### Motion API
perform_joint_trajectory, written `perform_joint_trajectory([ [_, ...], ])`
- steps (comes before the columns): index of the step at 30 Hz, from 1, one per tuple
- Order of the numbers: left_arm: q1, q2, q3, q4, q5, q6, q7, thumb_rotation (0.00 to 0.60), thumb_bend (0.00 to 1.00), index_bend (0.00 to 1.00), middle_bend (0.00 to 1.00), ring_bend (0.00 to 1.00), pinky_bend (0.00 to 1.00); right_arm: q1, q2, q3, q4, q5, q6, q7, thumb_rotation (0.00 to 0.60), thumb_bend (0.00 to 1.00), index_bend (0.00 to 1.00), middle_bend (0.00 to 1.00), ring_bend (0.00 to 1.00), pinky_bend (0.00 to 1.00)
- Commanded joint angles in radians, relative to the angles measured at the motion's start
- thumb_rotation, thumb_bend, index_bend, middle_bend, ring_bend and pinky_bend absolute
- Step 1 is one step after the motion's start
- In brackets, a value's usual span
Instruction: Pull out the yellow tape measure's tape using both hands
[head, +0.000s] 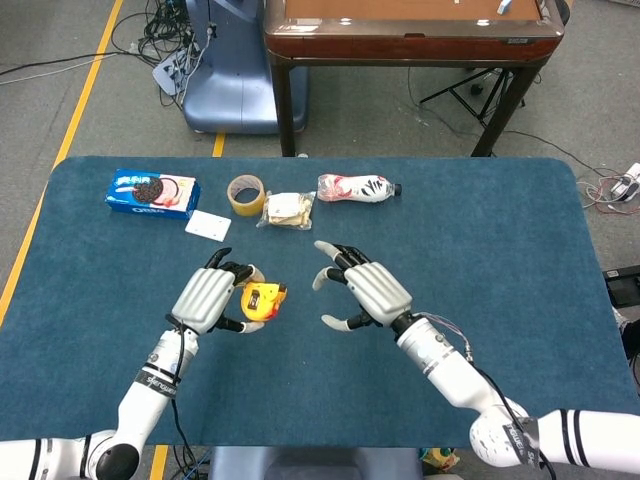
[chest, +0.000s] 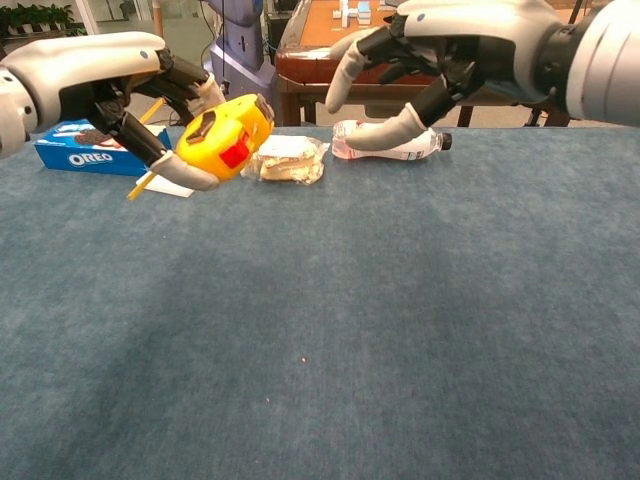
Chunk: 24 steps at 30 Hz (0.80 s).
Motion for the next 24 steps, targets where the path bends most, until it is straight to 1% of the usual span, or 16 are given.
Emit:
perform_joint_trajectory([
  [1, 0.0, -0.003, 0.003, -0.004, 0.001, 0.007, -0.002, 0.6, 0.11, 0.53, 0.51, 0.31, 0.04, 0.029, -0.024, 0.011, 0.02, 0.023, 0.0, -0.007, 0.6, 0.33, 0.38, 0.04, 0.0, 0.0],
  [13, -0.013, -0.015, 0.017, -0.012, 0.006, 0.021, 0.011, 0.6, 0.11, 0.53, 0.51, 0.31, 0.04, 0.09, -0.047, 0.025, 0.036, 0.077, -0.006, 0.005, 0.6, 0.33, 0.38, 0.04, 0.0, 0.0],
  [24, -0.022, -0.015, 0.019, -0.021, -0.001, 0.026, 0.018, 0.6, 0.11, 0.53, 0.51, 0.31, 0.04, 0.122, -0.06, 0.019, 0.047, 0.106, -0.008, 0.022, 0.6, 0.33, 0.38, 0.04, 0.0, 0.0],
])
